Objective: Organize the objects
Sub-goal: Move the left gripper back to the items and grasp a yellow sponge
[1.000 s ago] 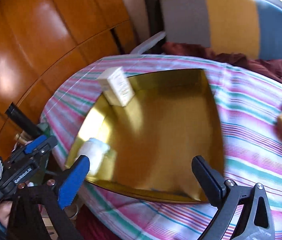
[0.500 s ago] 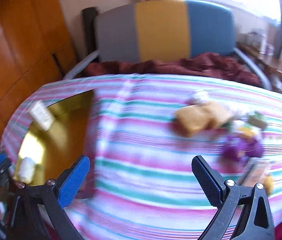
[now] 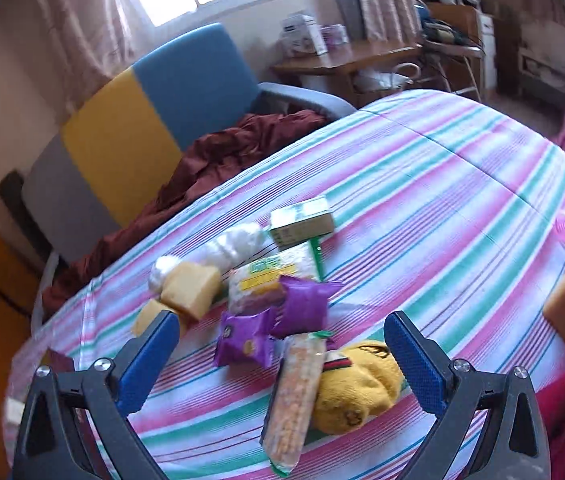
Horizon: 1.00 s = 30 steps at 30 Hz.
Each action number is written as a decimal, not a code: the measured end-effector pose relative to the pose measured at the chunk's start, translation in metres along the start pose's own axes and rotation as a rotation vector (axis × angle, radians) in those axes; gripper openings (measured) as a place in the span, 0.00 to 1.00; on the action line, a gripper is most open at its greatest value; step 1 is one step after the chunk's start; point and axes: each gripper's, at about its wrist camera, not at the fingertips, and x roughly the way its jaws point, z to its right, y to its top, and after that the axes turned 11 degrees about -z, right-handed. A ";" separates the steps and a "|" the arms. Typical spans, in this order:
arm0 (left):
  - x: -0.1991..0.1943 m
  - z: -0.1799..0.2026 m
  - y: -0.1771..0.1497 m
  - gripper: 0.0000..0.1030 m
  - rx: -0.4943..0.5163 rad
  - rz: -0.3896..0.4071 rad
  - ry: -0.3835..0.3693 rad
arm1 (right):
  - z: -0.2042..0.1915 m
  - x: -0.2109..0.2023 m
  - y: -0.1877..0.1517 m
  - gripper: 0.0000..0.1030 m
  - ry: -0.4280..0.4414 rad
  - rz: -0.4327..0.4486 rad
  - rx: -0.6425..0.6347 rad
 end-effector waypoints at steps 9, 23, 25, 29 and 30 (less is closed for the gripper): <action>0.053 0.059 0.054 0.60 0.054 -0.117 -0.097 | 0.001 0.011 -0.002 1.00 0.062 -0.076 0.004; 0.149 0.128 0.123 0.87 0.288 -0.197 -0.103 | 0.002 0.016 -0.003 1.00 0.159 -0.124 0.009; 0.162 0.134 0.130 0.87 0.311 -0.211 -0.115 | 0.002 0.019 -0.002 1.00 0.165 -0.139 0.006; 0.185 0.142 0.142 0.87 0.346 -0.232 -0.110 | 0.000 0.024 -0.002 1.00 0.178 -0.160 -0.001; 0.188 0.143 0.144 0.87 0.347 -0.237 -0.110 | 0.000 0.024 -0.002 1.00 0.182 -0.162 0.000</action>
